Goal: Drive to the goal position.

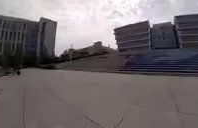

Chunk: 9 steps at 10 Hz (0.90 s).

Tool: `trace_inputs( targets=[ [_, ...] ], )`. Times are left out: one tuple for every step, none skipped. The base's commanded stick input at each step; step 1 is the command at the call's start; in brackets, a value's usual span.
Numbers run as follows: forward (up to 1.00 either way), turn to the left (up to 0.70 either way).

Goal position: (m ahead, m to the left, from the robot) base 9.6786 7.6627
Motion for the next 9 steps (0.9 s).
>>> trace_inputs(
  targets=[
    [0.66, 0.00],
    [0.66, 0.00],
    [0.66, 0.00],
    [0.66, 0.00],
    [0.66, 0.00],
    [0.66, 0.00],
    [0.66, 0.00],
    [0.66, 0.00],
    [0.66, 0.01]
  ],
)
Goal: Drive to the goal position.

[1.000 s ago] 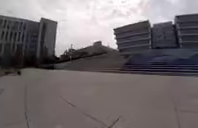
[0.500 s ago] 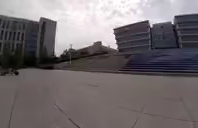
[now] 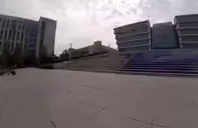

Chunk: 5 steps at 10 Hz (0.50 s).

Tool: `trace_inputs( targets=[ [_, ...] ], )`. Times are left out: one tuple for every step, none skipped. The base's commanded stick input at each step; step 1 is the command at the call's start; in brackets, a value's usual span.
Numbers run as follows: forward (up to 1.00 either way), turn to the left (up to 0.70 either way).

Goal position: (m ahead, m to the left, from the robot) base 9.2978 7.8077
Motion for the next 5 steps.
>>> trace_inputs(
  targets=[
    [0.66, 0.07],
    [0.66, 0.13],
    [0.66, 0.12],
    [0.66, 0.03],
    [0.66, 0.00]
  ],
)
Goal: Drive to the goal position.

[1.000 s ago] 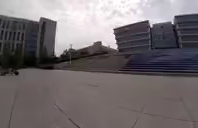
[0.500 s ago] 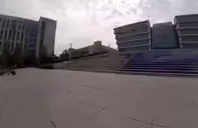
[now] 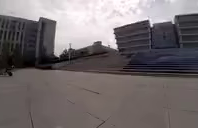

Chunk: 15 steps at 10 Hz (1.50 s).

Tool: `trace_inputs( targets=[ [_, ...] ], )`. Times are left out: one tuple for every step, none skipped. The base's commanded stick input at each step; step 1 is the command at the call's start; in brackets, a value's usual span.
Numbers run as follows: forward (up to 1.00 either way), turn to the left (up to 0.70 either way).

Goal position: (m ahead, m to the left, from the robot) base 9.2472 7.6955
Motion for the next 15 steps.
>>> trace_inputs(
  targets=[
    [0.66, 0.00],
    [0.66, 0.00],
    [0.66, 0.00],
    [0.66, 0.00],
    [0.66, 0.00],
    [0.66, 0.00],
    [0.66, 0.00],
    [0.66, 0.00],
    [0.66, 0.00],
    [0.66, 0.00],
    [0.66, 0.00],
    [0.66, 0.00],
    [0.66, 0.09],
    [0.66, 0.23],
    [0.66, 0.32]
  ],
)
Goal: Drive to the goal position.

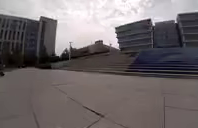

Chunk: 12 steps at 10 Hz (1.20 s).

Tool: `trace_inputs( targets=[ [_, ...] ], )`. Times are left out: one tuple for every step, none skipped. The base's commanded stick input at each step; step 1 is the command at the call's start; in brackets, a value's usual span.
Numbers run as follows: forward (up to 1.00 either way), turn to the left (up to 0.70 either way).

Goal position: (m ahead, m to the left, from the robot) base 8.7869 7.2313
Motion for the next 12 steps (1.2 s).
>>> trace_inputs(
  targets=[
    [0.66, 0.33],
    [0.66, 0.29],
    [0.66, 0.05],
    [0.66, 0.00],
    [0.66, 0.00],
    [0.66, 0.00],
    [0.66, 0.00],
    [0.66, 0.00],
    [0.66, 0.00],
    [0.66, 0.00],
    [0.66, 0.00],
    [0.66, 0.00]
  ],
)
